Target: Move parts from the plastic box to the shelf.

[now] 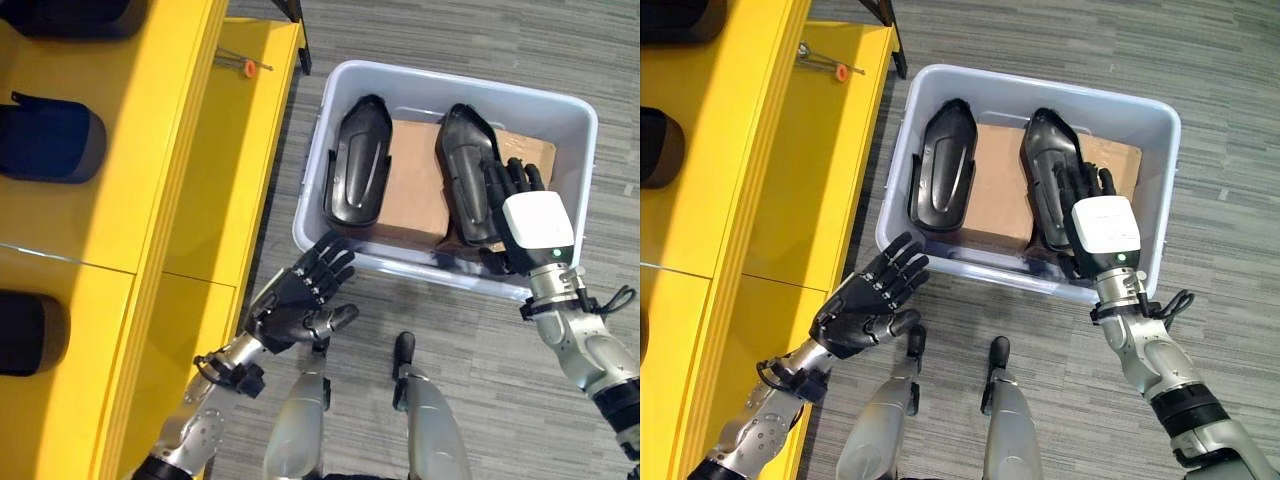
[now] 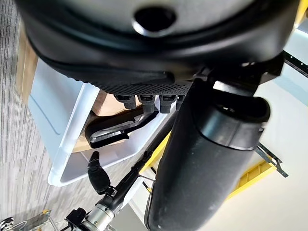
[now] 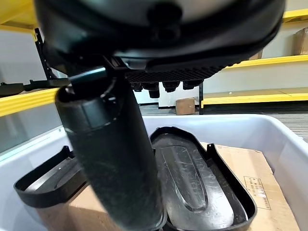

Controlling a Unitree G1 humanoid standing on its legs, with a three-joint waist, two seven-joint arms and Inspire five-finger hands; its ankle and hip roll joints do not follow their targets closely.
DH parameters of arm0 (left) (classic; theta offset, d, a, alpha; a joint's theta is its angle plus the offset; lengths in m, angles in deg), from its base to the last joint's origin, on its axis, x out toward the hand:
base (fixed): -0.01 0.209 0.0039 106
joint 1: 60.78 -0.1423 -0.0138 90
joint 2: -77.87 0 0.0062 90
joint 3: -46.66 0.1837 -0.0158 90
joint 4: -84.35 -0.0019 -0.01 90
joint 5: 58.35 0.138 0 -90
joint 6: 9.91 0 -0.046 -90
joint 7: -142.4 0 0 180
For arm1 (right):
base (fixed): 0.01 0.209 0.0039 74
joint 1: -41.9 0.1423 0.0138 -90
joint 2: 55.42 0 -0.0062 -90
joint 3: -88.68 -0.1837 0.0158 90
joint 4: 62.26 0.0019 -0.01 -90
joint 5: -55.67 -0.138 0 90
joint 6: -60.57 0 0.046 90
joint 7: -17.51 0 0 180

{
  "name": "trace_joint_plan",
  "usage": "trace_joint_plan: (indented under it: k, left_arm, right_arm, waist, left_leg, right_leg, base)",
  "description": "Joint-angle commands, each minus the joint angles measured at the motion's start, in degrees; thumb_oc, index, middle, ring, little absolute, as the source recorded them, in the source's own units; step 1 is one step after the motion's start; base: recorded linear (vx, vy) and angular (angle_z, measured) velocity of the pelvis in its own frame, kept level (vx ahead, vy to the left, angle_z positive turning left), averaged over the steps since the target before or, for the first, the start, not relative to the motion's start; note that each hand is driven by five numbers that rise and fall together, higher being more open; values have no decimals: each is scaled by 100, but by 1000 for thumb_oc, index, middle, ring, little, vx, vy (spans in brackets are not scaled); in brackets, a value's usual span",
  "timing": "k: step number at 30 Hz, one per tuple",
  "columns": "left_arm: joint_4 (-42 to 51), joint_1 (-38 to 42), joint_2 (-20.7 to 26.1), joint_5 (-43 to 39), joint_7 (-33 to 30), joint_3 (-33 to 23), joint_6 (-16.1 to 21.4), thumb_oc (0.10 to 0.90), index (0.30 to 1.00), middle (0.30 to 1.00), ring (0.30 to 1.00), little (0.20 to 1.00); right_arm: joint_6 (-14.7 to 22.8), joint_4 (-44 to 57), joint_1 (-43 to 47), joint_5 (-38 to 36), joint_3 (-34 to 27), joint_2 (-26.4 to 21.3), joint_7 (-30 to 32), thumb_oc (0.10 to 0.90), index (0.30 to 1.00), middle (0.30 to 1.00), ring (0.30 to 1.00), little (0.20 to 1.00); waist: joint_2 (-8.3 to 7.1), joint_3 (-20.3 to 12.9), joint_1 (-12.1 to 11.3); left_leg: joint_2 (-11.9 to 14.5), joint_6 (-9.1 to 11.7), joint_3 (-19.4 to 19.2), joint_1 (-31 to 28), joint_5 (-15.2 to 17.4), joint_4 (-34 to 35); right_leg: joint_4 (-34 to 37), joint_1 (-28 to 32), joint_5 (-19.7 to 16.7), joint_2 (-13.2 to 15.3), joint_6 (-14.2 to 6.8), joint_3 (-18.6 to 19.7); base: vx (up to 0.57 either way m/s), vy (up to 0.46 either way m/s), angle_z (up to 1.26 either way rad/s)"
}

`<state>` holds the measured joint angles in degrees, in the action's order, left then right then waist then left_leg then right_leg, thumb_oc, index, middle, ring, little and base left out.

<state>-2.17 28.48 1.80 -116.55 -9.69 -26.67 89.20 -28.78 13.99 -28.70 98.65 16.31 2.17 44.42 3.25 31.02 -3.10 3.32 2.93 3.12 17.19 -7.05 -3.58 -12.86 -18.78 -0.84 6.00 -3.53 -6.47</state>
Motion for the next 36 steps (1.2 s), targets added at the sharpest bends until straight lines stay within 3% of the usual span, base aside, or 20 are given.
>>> trace_joint_plan:
  k: [1, 13, 19, 28, 36]
  left_arm:
    - [530, -55, -56, -110, 225, -114, 479, 900, 1000, 1000, 1000, 1000]
    - [522, 184, 28, -39, 230, -8, 430, 900, 1000, 1000, 1000, 1000]
    - [633, 272, 38, -172, 155, -28, 291, 900, 1000, 1000, 1000, 1000]
    - [439, 134, 19, -398, 265, -136, 178, 900, 1000, 1000, 1000, 1000]
    - [347, 157, -91, -335, 255, -193, 116, 900, 1000, 1000, 1000, 1000]
  right_arm:
    - [-45, 132, 543, 112, -27, -356, 508, 900, 1000, 1000, 1000, 1000]
    - [-97, -611, 1298, 266, 423, -680, 686, 900, 1000, 1000, 1000, 1000]
    - [-107, -1318, 1721, 395, 525, -765, 1197, 900, 1000, 1000, 1000, 1000]
    - [-131, -1627, 2057, 385, 809, -823, 928, 900, 1000, 1000, 1000, 1000]
    - [-54, -2148, 1846, 267, 981, -481, 723, 900, 1000, 1000, 1000, 1000]
  waist:
    - [-143, -268, -28]
    - [-39, -123, -74]
    - [85, -123, -164]
    - [197, -122, -217]
    - [263, -122, -238]
  left_leg:
    - [-223, -318, -348, -104, 232, 90]
    - [-181, -251, -324, 178, 77, 158]
    - [-192, -217, -242, 331, 4, 166]
    - [-199, -174, -205, 506, -44, 127]
    - [-195, -168, -227, 627, -97, 203]
  right_leg:
    - [-203, 276, 446, -393, 185, 94]
    - [-285, -68, 425, -486, 218, 47]
    - [-477, -236, 519, -503, 275, -78]
    - [-647, -452, 582, -482, 307, -165]
    - [-727, -636, 588, -449, 302, -206]
  base:
    - [-46, -41, -1]
    - [-58, -52, -3]
    - [-10, -35, 0]
    - [-1, -17, 2]
    - [-2, 2, 0]
